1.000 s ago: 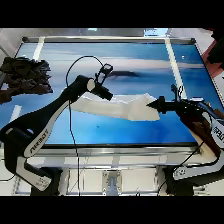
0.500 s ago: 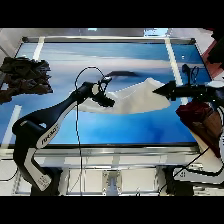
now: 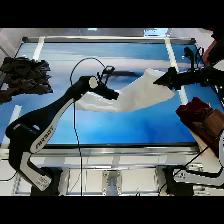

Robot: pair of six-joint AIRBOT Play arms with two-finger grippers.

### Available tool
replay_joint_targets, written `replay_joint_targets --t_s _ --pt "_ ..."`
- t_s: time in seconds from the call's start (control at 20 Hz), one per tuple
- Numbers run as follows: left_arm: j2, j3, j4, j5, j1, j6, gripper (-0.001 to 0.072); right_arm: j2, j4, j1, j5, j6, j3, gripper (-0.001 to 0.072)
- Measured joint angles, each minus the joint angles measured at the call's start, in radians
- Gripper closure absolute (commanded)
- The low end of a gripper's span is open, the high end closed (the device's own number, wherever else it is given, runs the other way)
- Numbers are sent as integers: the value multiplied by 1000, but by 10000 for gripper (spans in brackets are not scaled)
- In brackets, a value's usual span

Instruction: Fold the shirts.

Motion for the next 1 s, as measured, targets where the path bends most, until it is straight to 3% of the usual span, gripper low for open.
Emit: replay_joint_targets --t_s 0.3,0.6,0.65,0.7,0.75,1.0 --pt "158 134 337 -73 0 -21 698 -116 -66 230 -154 152 114 684" --pt "236 158 596 -228 51 -106 697 -327 -7 504 -389 196 254 666" --pt "240 159 610 -250 63 -114 697 -358 10 542 -436 196 270 489" --pt "243 160 618 -269 75 -117 697 -389 34 581 -497 195 284 220" --pt "245 161 623 -287 87 -121 697 -412 53 613 -552 190 293 112" --pt "250 161 635 -357 130 -129 697 -463 117 686 -746 175 312 111"
